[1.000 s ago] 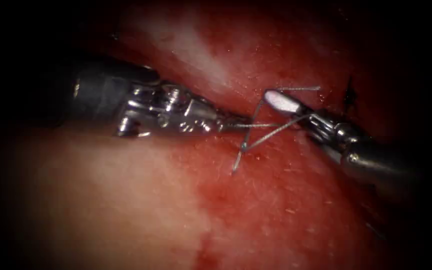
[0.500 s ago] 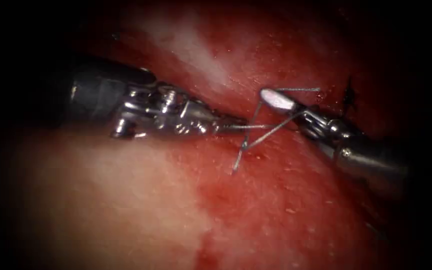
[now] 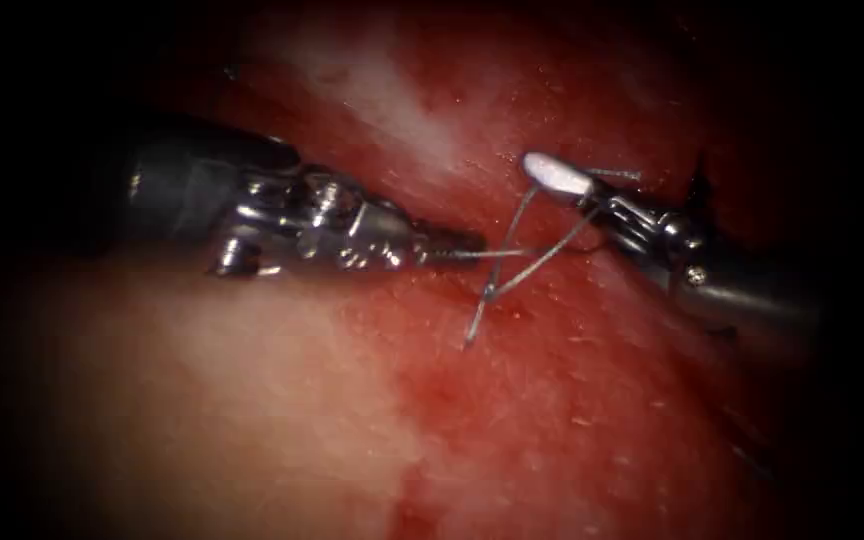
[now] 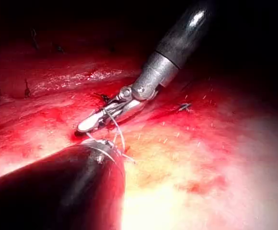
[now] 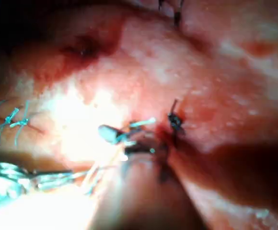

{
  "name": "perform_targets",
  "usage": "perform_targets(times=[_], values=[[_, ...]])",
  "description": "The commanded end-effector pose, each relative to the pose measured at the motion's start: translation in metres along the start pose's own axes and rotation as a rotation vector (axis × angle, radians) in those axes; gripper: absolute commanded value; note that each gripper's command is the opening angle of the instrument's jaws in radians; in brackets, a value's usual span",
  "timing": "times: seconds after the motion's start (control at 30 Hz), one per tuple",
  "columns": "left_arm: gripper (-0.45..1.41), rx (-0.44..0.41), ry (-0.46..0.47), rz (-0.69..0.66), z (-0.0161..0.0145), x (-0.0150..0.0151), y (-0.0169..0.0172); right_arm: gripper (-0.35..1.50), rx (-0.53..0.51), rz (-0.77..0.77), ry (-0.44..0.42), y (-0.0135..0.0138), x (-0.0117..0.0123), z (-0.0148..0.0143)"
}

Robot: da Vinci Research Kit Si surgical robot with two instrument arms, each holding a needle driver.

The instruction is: Wound Closure

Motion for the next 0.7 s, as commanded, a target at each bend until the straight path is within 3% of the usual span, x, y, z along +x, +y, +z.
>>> perform_targets(times=[0.03, 0.2, 0.47, 0.63, 0.7], values=[[-0.45, 0.0, 0.003, 0.002, 0.0006, 0.0001, 0.0, -0.35, 0.005, -0.003, -0.002, -0.0002, -0.0002, 0.0008], [-0.45, -0.003, 0.01, 0.007, 0.0001, -0.0005, 0.0002, -0.35, -0.034, -0.042, -0.026, -0.0013, 0.0002, 0.0], [-0.45, -0.017, -0.022, -0.007, -0.0001, -0.003, -0.0007, -0.35, -0.039, -0.177, -0.048, -0.0058, 0.0003, -0.0023], [-0.45, -0.044, -0.055, -0.071, 0.0012, -0.0071, -0.0041, -0.35, 0.037, -0.342, -0.14, -0.0105, -0.0018, -0.0047], [-0.45, -0.047, -0.062, -0.084, 0.0015, -0.0078, -0.0047, -0.35, 0.038, -0.364, -0.142, -0.0108, -0.002, -0.0049]])
